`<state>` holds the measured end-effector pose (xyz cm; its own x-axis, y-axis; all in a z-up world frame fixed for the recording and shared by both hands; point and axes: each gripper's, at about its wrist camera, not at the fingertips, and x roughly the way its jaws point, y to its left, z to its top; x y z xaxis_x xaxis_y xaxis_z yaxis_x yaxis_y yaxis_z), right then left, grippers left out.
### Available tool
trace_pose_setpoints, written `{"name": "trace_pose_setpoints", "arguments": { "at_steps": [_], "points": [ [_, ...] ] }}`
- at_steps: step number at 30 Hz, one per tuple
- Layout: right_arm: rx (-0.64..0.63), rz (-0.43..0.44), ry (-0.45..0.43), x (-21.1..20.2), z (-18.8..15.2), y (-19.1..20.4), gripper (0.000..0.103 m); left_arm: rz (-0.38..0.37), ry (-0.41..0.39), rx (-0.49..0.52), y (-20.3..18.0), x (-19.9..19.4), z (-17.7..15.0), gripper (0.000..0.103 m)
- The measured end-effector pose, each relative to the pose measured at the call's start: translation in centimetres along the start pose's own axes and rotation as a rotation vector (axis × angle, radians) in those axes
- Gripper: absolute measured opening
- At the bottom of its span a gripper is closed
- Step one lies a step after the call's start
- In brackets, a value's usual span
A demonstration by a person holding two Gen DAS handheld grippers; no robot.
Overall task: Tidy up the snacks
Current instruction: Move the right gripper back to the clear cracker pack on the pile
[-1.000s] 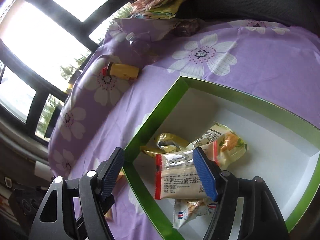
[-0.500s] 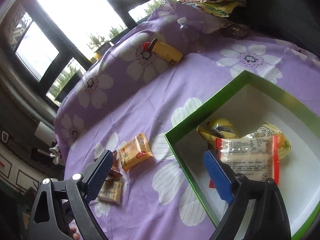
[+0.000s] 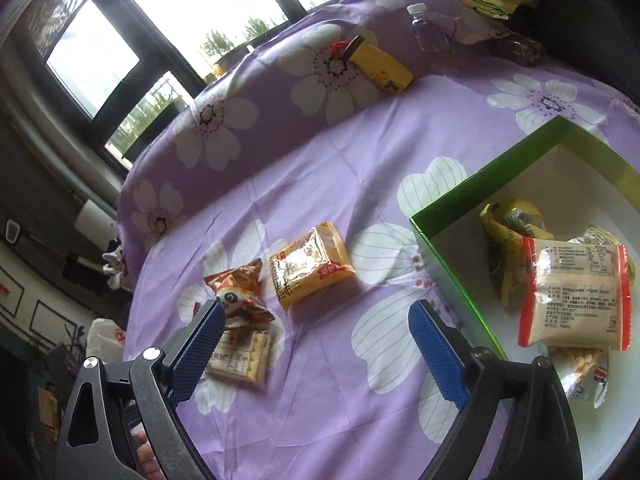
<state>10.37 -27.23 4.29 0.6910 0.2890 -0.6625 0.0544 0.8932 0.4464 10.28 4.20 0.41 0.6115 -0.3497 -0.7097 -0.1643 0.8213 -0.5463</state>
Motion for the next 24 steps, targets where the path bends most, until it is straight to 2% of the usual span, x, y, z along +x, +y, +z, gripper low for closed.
{"name": "trace_pose_setpoints", "arguments": {
  "at_steps": [8, 14, 24],
  "points": [
    [-0.025, -0.010, 0.027, 1.7, -1.0, 1.5, 0.093, -0.017, 0.005, 0.020, -0.3, -0.2, -0.3, 0.102],
    [-0.069, -0.039, 0.068, 3.3, -1.7, 2.7, 0.093, -0.012, -0.029, 0.057, -0.6, -0.7, -0.3, 0.102],
    [-0.104, -0.058, 0.100, 4.7, -2.6, 3.6, 0.093, 0.002, -0.034, 0.049, -0.2, -0.9, 0.0, 0.102]
  ]
}}
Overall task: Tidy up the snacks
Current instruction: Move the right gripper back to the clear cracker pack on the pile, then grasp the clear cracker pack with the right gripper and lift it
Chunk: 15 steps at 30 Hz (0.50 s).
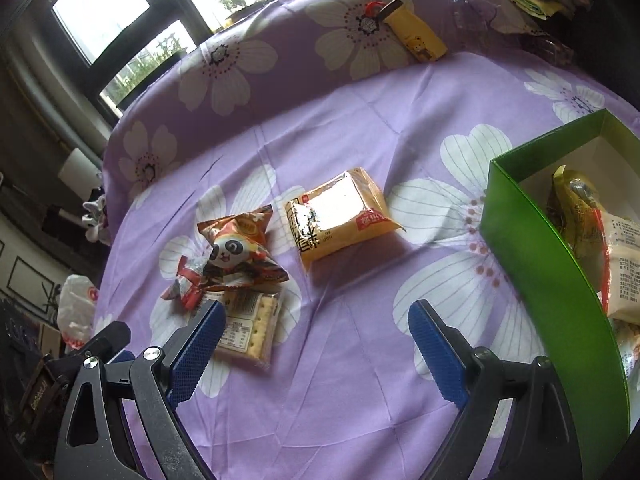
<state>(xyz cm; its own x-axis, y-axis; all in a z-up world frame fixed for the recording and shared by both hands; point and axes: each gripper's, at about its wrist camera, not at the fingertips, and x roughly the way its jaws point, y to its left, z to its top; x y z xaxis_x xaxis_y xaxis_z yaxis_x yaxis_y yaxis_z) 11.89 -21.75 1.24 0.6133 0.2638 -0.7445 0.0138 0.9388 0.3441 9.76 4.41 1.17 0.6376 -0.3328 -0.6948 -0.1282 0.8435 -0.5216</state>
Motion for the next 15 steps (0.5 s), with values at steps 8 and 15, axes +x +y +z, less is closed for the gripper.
{"name": "trace_pose_setpoints", "arguments": {
  "at_steps": [8, 15],
  "points": [
    [0.001, 0.019, 0.040, 1.1, -0.3, 0.2, 0.093, 0.007, 0.015, 0.018, 0.1, 0.5, 0.1, 0.102],
    [-0.016, 0.082, 0.050, 1.3, -0.4, 0.7, 0.093, 0.006, 0.032, 0.023, 0.5, 1.3, 0.2, 0.102]
  ]
}}
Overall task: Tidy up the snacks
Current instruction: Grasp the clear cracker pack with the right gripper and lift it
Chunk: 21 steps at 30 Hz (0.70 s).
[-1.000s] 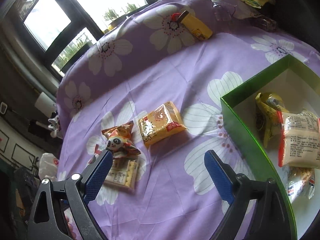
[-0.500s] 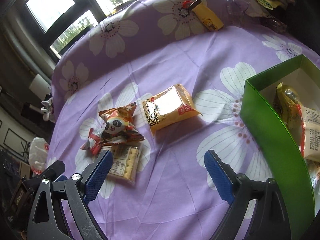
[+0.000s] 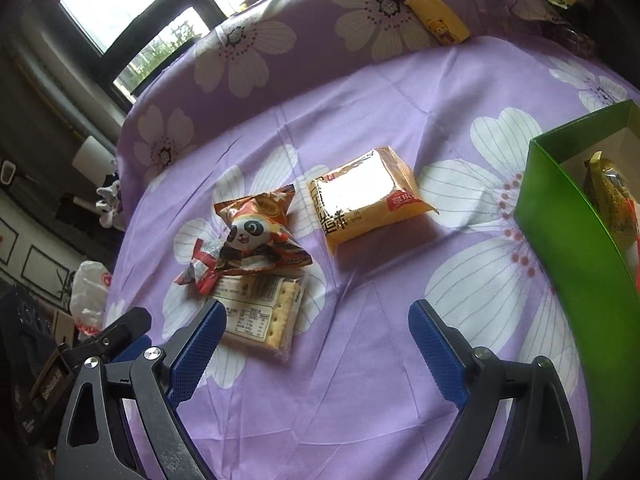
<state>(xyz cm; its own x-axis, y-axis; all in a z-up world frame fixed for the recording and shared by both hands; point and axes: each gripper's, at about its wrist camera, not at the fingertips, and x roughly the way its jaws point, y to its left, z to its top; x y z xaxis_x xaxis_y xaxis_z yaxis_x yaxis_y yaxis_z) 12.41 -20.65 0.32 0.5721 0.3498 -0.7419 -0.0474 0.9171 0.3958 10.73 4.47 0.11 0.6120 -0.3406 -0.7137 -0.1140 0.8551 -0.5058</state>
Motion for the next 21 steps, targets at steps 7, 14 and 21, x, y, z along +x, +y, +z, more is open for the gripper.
{"name": "trace_pose_setpoints", "arguments": {
  "at_steps": [7, 14, 21],
  "points": [
    [0.054, 0.133, 0.041, 1.0, 0.6, -0.3, 0.093, -0.023, 0.040, 0.019, -0.1, 1.6, 0.0, 0.101],
    [0.106, 0.249, 0.115, 3.6, 1.1, -0.1, 0.078, -0.027, 0.081, 0.039, -0.2, 3.6, 0.0, 0.096],
    [0.129, 0.263, 0.211, 6.9, 0.4, 0.4, 0.059, -0.072, 0.088, 0.057, -0.1, 4.3, 0.2, 0.088]
  ]
}}
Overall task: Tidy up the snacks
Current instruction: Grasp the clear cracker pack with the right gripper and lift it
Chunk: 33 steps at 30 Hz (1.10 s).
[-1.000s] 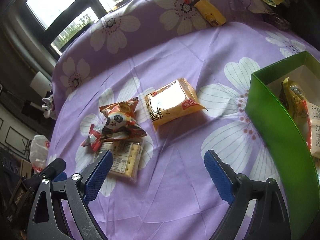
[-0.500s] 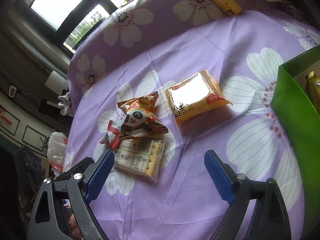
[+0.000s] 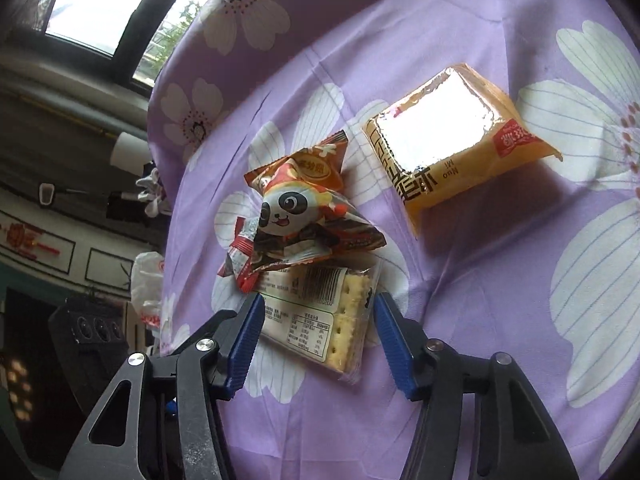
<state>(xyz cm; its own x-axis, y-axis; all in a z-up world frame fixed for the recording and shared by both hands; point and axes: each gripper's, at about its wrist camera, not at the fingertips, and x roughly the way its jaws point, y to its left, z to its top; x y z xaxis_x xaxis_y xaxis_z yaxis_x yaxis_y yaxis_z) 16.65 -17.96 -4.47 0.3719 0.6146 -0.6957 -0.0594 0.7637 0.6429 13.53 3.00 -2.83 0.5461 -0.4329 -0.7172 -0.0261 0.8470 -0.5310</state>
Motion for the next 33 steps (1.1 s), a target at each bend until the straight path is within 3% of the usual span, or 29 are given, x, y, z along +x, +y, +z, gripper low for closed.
{"name": "trace_pose_setpoints", "arguments": {
  "at_steps": [2, 4, 10, 14, 19, 33],
  "points": [
    [0.005, 0.017, -0.007, 0.3, -0.1, -0.2, 0.057, 0.023, 0.007, 0.035, -0.5, 0.3, -0.1, 0.085],
    [0.005, 0.022, -0.008, 0.4, -0.1, -0.2, 0.057, 0.030, 0.014, 0.055, -0.8, 0.5, -0.1, 0.070],
    [0.006, 0.019, -0.017, 0.2, -0.3, -0.7, 0.049, 0.076, 0.013, 0.071, -1.1, 0.7, -0.2, 0.050],
    [-0.014, -0.017, -0.022, 0.1, -0.5, -0.2, 0.048, 0.045, 0.032, 0.054, -1.4, 0.4, -0.6, 0.050],
    [-0.056, -0.068, -0.046, -0.6, -0.8, 0.7, 0.048, 0.049, 0.023, 0.104, -3.0, -0.3, -1.1, 0.050],
    [-0.096, -0.077, -0.141, -5.4, -1.7, 1.7, 0.048, -0.036, -0.012, 0.136, -5.5, -2.4, -1.8, 0.052]
  ]
}}
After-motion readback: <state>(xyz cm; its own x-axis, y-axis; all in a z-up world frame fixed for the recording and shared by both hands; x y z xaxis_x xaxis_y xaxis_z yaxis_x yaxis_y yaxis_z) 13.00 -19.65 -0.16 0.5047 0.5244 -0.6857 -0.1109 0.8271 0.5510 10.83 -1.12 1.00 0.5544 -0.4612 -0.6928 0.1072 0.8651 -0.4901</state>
